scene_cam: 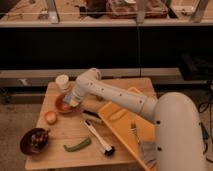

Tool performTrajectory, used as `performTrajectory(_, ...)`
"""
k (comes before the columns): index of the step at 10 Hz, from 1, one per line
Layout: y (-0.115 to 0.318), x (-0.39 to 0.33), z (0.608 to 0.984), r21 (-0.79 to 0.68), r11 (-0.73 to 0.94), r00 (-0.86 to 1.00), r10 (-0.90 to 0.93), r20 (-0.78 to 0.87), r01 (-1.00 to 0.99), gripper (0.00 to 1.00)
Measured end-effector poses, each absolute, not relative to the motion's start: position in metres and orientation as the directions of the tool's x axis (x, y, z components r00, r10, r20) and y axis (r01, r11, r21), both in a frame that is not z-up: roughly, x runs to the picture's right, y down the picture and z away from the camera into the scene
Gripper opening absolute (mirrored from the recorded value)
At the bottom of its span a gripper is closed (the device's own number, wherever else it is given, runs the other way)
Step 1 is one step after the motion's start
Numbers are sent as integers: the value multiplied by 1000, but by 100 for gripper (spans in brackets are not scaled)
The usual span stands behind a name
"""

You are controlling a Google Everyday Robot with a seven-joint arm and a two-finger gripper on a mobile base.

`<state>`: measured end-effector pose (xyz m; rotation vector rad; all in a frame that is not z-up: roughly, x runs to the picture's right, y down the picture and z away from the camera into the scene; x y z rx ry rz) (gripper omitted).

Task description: Wipe red bowl with sponge

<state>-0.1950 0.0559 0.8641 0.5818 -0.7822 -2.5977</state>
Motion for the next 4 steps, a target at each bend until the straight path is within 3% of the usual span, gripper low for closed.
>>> performTrajectory(4, 50, -211, 892, 607, -762, -845, -463, -269, 224, 0)
